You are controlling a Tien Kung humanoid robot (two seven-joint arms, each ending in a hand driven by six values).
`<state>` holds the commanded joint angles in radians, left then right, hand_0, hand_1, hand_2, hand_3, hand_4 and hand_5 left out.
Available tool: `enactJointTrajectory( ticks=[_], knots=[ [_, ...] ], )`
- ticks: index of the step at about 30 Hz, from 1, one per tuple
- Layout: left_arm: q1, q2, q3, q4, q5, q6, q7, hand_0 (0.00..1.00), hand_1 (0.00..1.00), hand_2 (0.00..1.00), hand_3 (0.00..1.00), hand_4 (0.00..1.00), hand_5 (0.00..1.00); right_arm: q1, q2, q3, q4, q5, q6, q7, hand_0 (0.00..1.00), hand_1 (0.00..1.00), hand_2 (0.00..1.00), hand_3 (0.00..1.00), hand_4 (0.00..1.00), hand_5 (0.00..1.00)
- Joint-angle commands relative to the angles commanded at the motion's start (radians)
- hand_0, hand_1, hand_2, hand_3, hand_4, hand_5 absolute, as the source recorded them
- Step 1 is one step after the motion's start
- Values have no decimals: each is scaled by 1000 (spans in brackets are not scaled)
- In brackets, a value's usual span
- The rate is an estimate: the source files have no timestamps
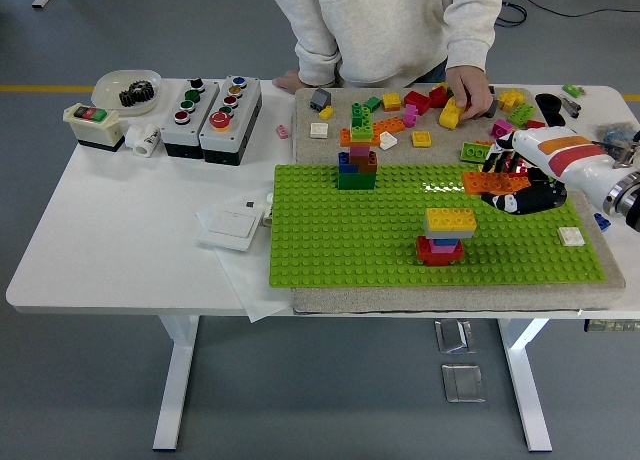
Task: Pick up the brick,pile it on top of brick,press brick,pick up the brick,pile it on top of brick,press brick
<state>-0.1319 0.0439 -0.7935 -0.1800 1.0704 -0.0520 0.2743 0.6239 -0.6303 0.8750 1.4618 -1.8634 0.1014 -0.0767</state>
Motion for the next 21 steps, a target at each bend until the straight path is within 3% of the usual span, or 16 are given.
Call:
enactJointTrajectory(
  ticks=[10,21],
  knots=[
    [-1,1,-9,0,5,3,3,783,728,637,559,581,604,13,44,-51,60,-26,20,-122,589,501,530,492,693,284],
    [0,-1,-16,0,15,4,5,786,730,637,558,582,605,3,48,-65,98,-42,31,-159,582,507,535,493,729,330]
  ],
)
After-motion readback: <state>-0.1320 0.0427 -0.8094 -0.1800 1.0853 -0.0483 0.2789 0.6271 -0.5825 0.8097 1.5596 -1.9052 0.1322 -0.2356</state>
